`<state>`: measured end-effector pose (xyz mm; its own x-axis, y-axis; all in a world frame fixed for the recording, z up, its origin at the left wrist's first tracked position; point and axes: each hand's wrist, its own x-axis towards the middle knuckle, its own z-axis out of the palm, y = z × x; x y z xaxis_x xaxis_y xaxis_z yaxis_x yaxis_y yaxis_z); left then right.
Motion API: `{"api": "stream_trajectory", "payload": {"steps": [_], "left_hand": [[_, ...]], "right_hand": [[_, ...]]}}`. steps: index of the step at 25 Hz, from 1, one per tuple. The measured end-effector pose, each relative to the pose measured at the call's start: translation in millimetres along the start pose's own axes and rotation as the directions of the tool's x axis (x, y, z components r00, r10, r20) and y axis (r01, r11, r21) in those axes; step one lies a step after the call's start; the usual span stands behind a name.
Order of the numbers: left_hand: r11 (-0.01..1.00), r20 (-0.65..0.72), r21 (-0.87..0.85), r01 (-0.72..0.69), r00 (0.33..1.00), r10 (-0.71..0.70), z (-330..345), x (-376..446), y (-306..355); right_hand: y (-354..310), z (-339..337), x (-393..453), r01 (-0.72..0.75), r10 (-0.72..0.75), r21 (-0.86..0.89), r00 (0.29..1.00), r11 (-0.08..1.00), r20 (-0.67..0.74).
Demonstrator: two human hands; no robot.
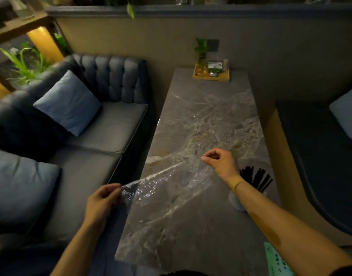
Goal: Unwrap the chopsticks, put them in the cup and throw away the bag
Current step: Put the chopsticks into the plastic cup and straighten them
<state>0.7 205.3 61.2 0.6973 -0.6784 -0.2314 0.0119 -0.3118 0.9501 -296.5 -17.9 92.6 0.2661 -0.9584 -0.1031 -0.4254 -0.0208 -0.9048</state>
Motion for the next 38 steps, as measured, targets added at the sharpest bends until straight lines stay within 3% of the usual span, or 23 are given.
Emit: {"api": "stream_trajectory", "payload": {"steps": [4,8,12,18,25,30,33,38], "left_hand": [[0.982,-0.015,0.050,0.182,0.983,-0.181,-11.5,-9.1,-61.7],[0.920,0.049,0.088,0.382,0.921,-0.387,-6.6,-24.9,-112.1],[0.863,0.100,0.235,0.447,0.872,-0.478,-0.2,-31.8,-135.4],[0.766,0.171,0.603,0.224,0.901,-0.398,4.6,-22.9,-136.9],[0.728,0.232,0.674,0.127,0.899,-0.371,-2.5,-17.5,-133.4],[0.742,0.290,0.660,-0.112,0.950,-0.114,18.9,4.3,-93.9],[0.718,0.483,0.635,-0.287,0.872,-0.078,56.4,16.7,-70.4],[0.649,0.779,0.525,-0.551,0.618,-0.105,132.8,22.3,-42.2]], "right_hand": [[11.0,37.3,9.5,-0.009,0.028,-0.166,0.993,0.986,0.112],[24.3,62.5,13.6,-0.007,0.065,-0.342,0.985,0.940,0.159],[33.9,80.4,17.7,0.004,0.086,-0.464,0.981,0.886,0.173],[50.5,99.0,24.5,-0.025,0.126,-0.554,0.982,0.832,0.144],[60.5,109.4,15.6,0.072,0.136,-0.644,0.954,0.762,0.267],[55.2,95.3,-18.8,0.177,0.033,-0.660,0.956,0.730,0.293],[59.6,75.8,-50.7,0.213,0.062,-0.650,0.926,0.730,0.373],[82.7,13.2,-99.0,0.156,0.145,-0.737,0.934,0.658,0.327]]}}
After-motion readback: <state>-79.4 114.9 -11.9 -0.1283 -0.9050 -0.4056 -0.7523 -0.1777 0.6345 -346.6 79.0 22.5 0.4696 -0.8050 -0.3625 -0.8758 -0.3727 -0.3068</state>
